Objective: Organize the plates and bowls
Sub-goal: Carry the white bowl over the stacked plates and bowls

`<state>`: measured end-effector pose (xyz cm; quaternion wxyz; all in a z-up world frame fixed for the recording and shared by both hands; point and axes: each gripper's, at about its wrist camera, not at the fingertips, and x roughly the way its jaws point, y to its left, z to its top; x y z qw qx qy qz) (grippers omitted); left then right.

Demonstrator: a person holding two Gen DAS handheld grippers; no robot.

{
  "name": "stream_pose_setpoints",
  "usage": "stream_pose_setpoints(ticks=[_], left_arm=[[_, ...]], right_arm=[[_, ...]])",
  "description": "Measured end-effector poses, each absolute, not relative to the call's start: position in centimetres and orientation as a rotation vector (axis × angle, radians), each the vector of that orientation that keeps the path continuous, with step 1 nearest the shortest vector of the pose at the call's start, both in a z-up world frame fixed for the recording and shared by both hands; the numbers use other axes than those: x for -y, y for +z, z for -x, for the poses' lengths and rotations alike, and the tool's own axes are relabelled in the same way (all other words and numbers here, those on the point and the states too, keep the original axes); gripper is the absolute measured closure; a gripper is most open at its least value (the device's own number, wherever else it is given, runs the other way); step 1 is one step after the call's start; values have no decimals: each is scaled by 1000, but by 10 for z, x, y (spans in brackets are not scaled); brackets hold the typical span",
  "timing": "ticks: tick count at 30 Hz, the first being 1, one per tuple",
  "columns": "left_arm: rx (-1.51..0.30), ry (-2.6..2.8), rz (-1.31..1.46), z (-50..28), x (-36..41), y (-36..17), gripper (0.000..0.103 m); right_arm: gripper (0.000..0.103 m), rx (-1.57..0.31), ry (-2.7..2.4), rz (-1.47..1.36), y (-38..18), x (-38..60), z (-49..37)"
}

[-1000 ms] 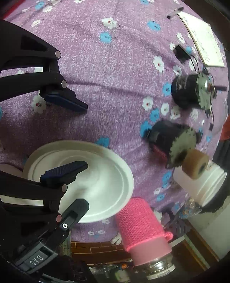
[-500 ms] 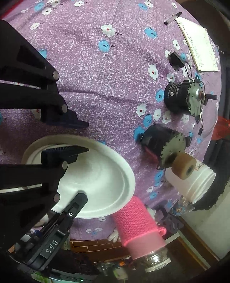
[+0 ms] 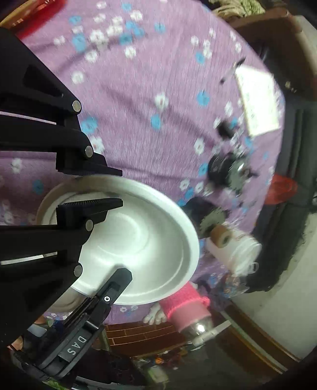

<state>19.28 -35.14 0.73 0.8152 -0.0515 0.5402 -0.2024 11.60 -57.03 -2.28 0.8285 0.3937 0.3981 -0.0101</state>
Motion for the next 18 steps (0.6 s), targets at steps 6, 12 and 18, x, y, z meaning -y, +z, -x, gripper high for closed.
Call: stream_pose_setpoints(ticks=[6,12,18], left_arm=[[-1067,-383,115,-160,303,43,89],[-1044,-299,153,-117,234,48,89],[-1061,-215,201,-78,156,40,89]], right_arm=[[93,-791,88,-760,15,521,-101],[93,-830,206,-682,33,460,-87],[94,-910,323,-569,34,373,-73]])
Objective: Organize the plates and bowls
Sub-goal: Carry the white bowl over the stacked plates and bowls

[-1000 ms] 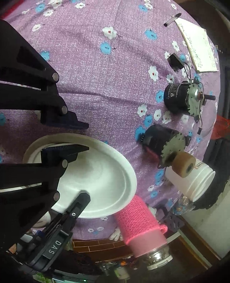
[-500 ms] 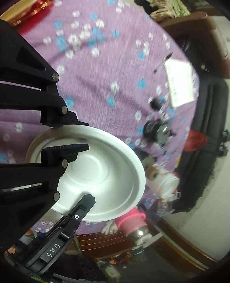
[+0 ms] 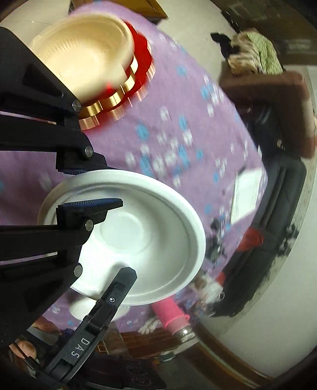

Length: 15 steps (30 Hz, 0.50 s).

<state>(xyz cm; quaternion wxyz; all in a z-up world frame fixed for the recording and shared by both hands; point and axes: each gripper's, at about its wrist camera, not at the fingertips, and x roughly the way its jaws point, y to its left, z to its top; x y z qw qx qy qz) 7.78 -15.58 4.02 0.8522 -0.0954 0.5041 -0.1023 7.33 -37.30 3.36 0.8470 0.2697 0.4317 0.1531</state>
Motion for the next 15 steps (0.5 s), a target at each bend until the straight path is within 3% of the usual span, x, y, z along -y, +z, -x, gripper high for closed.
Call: stream_pose_setpoints(ticks=[15], left_arm=[[-1058,-108,171,-19,27,37,89]], right_arm=[[94,-963,528,-502,22,205,-37]])
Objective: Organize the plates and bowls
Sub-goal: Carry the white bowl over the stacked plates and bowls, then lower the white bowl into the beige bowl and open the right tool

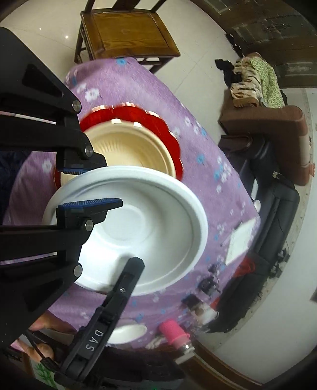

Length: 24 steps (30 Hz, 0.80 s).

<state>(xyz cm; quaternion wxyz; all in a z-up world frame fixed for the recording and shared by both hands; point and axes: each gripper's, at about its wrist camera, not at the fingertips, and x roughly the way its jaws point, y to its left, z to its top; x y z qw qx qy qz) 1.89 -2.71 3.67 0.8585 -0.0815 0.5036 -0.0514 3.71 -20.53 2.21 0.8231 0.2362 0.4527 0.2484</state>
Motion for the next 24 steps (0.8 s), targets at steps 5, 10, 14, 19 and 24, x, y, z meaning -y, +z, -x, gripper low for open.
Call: stream_pose_setpoints(ticks=[5,10,14,19,24], left_arm=[[-1128,-107,156,-30,8,5,88],[-1170,-132,132,-33,-1,-12,85],[-1181,-163,131,-32,-6,-13,85],[-1167,-156,119,-35,-17,-10,85],[-1069,-72,-73,-36,-6,1,85]], right_arm=[[94,-993,481,-407,9,166,-42],[89,-1023,419,-310,-9,143,-44],[92,-1015,413,-301,-9,141,-41],[79,-959,385,-277,9,150,-35],[78,-910,354,-290,22,152,-41]])
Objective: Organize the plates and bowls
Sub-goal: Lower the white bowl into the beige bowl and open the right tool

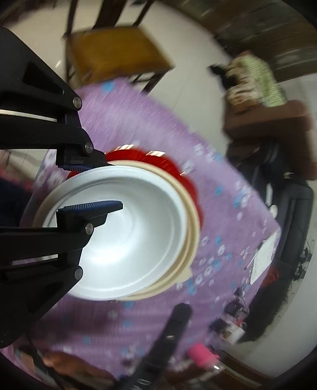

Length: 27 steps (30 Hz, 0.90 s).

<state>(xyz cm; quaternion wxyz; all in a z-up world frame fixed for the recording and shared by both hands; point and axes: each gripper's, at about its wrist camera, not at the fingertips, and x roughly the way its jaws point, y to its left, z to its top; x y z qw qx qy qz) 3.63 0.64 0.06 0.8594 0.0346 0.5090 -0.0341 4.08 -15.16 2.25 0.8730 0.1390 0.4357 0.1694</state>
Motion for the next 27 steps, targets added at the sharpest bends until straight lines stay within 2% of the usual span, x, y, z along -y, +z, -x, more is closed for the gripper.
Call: stream_pose_setpoints(ticks=[5,11,16,19,23,25,26,27], left_arm=[[-942,13,-391,-41,22,-6,84],[-869,24,-486,-43,15,-2,84],[-880,-23,-461,-45,8,-3,84],[-910,-30,-496,-53,17,-15,80],[-928,-99,-320,-56,5,-1,79],[-885,-80,-313,-53,2,12,73],[-863,-46,-349,-52,3,15,59],[-838,-8,-384,-50,4,17,50]], right_arm=[[76,-853,355,-262,26,135,-54],[76,-887,307,-220,13,120,-92],[76,-960,262,-169,-15,115,-103],[76,-965,249,-183,-18,118,-104],[76,-939,256,-147,-12,115,-95],[76,-950,244,-64,-16,107,-93],[76,-941,245,-89,-15,111,-92],[76,-936,248,-117,-13,114,-91]])
